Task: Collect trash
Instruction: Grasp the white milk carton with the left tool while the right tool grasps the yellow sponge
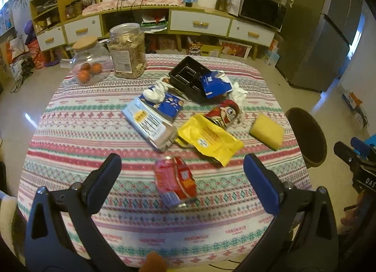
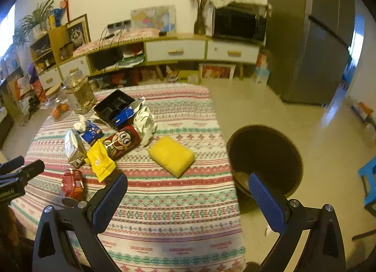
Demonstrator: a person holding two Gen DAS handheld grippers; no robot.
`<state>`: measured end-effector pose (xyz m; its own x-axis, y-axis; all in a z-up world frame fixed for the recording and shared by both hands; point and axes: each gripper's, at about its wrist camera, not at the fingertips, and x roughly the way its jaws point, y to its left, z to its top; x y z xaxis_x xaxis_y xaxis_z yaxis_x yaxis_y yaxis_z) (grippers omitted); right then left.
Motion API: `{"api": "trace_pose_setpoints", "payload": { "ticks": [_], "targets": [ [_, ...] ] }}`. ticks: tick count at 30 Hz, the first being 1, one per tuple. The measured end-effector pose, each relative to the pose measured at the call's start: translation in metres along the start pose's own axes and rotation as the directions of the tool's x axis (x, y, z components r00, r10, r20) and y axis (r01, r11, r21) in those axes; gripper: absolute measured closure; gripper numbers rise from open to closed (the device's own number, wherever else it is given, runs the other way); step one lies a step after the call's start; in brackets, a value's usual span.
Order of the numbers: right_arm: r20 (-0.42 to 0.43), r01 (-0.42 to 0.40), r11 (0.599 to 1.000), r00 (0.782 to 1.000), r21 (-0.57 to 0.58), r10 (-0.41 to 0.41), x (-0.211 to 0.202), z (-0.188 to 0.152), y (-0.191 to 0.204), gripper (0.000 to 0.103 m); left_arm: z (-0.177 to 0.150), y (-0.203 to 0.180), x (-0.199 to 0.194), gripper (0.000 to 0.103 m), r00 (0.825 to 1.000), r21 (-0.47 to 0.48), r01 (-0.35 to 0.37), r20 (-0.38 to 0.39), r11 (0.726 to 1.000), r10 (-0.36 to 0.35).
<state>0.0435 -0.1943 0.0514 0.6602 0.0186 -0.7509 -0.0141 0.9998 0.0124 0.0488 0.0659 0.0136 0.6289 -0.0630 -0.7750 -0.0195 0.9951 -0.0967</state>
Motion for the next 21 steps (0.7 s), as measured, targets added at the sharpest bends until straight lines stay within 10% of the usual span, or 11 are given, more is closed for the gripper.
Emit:
{"api": "trace_pose_setpoints", "payload": {
  "ticks": [8,21],
  "targets": [
    [-0.06,-0.013,0.999,0.998,-0.037,0.011,0.038,0.022,-0.001,0.0,0.041,0.009,0.039,0.0,0.988,0.085,-0.012,-0.151,0.996,0.025],
    [-0.219,-0.108,0.994,0.971,-0.021,0.101,0.11,0.035,0.008,0.0,0.048,0.056,0.135,0.003,0.949,-0.203,0.003,-0.308,0.979,-0.066]
  ]
}}
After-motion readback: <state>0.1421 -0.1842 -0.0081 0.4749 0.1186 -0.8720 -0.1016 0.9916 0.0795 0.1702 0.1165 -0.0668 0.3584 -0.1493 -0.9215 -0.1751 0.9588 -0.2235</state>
